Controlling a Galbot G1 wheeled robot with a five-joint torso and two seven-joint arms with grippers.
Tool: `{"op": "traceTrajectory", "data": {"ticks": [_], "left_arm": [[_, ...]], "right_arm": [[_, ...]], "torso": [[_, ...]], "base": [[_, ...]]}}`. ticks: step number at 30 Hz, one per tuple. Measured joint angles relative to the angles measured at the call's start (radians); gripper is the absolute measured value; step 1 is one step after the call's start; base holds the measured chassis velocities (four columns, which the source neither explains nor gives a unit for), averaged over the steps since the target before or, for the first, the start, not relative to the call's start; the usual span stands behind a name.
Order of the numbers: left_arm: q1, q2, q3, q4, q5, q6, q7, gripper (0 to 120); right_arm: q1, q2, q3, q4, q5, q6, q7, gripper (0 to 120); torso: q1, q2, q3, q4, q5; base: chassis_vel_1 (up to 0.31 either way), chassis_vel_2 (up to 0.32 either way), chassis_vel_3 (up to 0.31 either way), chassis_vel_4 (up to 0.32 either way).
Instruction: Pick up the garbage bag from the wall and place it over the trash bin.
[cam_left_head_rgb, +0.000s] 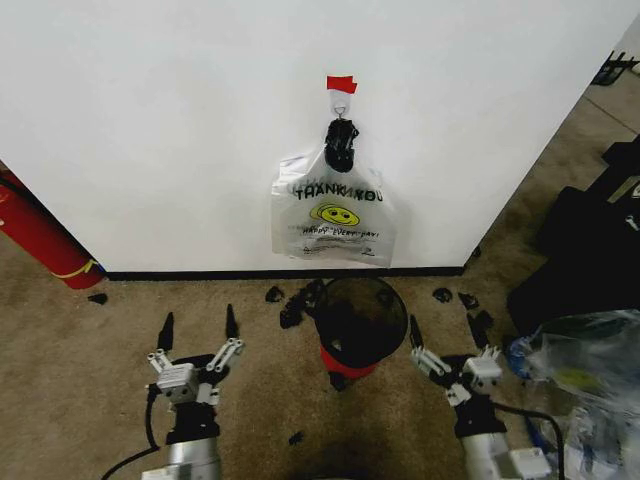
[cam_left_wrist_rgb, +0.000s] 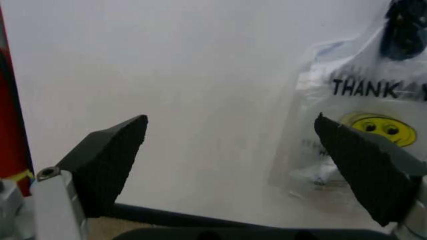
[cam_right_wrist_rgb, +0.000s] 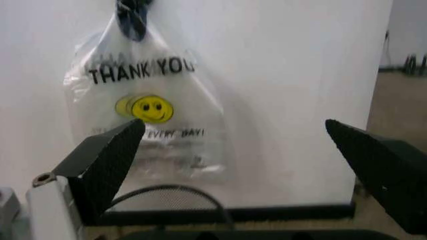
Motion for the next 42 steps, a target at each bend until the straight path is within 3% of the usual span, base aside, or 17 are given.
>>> {"op": "traceTrajectory", "data": {"ticks": [3, 8, 12, 14, 15, 18, 20, 25, 26, 28, 34, 42], "left_arm": [[-0.015, 0.042, 0.012, 0.025, -0.057, 0.028, -0.006, 99], [-0.024, 0.051, 0.034, 0.071, -0.05, 0.02, -0.007, 99], [-0.063, 0.034, 0.066, 0.076, 0.002, 0.027, -0.006, 99], [-0.063, 0.026, 0.081, 0.072, 0.022, 0.03, -0.006, 99], [-0.063, 0.026, 0.081, 0.072, 0.022, 0.03, -0.006, 99], [-0.022, 0.037, 0.085, 0.056, 0.035, 0.028, 0.003, 99], [-0.016, 0.039, 0.081, 0.052, 0.037, 0.029, 0.005, 99], [-0.009, 0.008, 0.043, 0.028, 0.047, 0.045, 0.016, 99], [-0.011, -0.021, 0.038, 0.029, 0.066, 0.045, 0.019, 99], [-0.011, -0.03, 0.037, 0.029, 0.073, 0.045, 0.021, 99], [0.001, -0.193, 0.054, 0.018, 0.168, 0.036, 0.042, 99], [-0.001, -0.21, 0.051, 0.039, 0.178, 0.027, 0.039, 99]], "right_arm": [[-0.048, 0.014, 0.025, 0.0, 0.03, -0.003, -0.014, 100], [-0.053, 0.012, 0.028, -0.003, 0.029, -0.007, -0.019, 100], [-0.005, -0.116, 0.033, -0.028, 0.14, -0.016, -0.029, 100], [0.076, -0.192, 0.028, -0.057, 0.242, -0.036, -0.03, 100], [0.076, -0.192, 0.028, -0.057, 0.242, -0.036, -0.03, 100], [0.256, -0.283, -0.007, -0.126, 0.389, -0.066, -0.043, 100], [0.285, -0.296, -0.016, -0.139, 0.405, -0.069, -0.048, 100], [0.572, -0.366, -0.154, -0.317, 0.529, -0.091, -0.115, 100], [0.676, -0.368, -0.21, -0.388, 0.572, -0.101, -0.134, 100], [0.701, -0.367, -0.224, -0.407, 0.584, -0.104, -0.141, 100], [0.993, -0.309, -0.377, -0.614, 0.702, -0.131, -0.218, 100], [1.143, -0.242, -0.419, -0.753, 0.73, -0.137, -0.236, 100]], "torso": [[0.0, 0.0, 0.0, -0.0003, -0.0002], [0.0, 0.0, 0.0, -0.0001, -0.0003], [0.0, 0.0, 0.0, -0.0003, 0.0002], [0.0, 0.0, 0.0, -0.0004, 0.0], [0.0, 0.0, 0.0, -0.0004, 0.0], [0.0, 0.0, 0.0, 0.0006, 0.0002], [0.0, 0.0, 0.0, 0.0005, 0.0002], [0.0, 0.0, 0.0, -0.0002, 0.0003], [0.0, 0.0, 0.0, 0.0, -0.0003], [0.0, 0.0, 0.0, 0.0002, -0.0002], [0.0, 0.0, 0.0, 0.0002, -0.0004], [0.0, 0.0, 0.0, 0.0, -0.0003]], "base": [[0.0, 0.0, 0.0, 0.0], [0.0, 0.0, 0.0, 0.0], [0.0, 0.0, 0.0, 0.0], [0.0, 0.0, 0.0, 0.0], [0.0, 0.0, 0.0, 0.0], [0.0, 0.0, 0.0, 0.0], [0.0, 0.0, 0.0, 0.0], [0.0, 0.0, 0.0, 0.0], [0.0, 0.0, 0.0, 0.0], [0.0, 0.0, 0.0, 0.0], [0.0, 0.0, 0.0, 0.0], [0.0, 0.0, 0.0, 0.0]]}}
